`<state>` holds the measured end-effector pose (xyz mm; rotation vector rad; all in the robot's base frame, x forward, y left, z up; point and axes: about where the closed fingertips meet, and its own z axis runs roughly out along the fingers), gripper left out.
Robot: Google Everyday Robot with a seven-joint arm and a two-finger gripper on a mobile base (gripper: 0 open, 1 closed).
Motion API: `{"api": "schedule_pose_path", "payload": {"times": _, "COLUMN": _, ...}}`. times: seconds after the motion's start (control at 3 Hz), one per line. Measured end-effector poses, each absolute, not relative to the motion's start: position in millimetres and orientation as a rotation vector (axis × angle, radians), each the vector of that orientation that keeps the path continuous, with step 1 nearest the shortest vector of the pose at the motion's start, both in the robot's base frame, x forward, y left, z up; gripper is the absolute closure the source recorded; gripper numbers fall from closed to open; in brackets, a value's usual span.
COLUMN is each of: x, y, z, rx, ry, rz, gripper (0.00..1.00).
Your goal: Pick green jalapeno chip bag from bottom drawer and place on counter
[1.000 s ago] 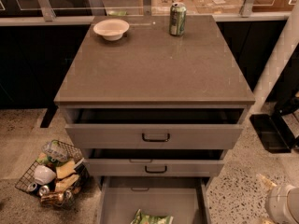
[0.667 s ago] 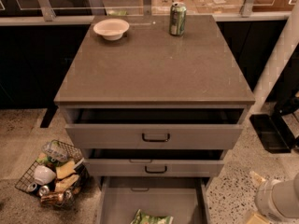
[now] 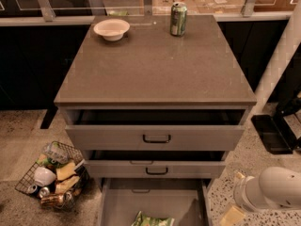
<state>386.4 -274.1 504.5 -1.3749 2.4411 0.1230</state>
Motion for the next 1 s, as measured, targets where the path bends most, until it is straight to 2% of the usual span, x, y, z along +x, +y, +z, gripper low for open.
{"api": "schedule_pose_path", "payload": {"times": 0.33, "x": 385, "y": -254, "z": 469, "rx": -1.395, "ry": 2.418, "rz": 0.154, "gripper": 0.00}}
{"api": "schedule_pose_path", "payload": {"times": 1.0, "x": 362, "y": -179, "z": 393, "rx": -1.562, "ry": 2.285, "rz": 0.350, "gripper": 0.00}}
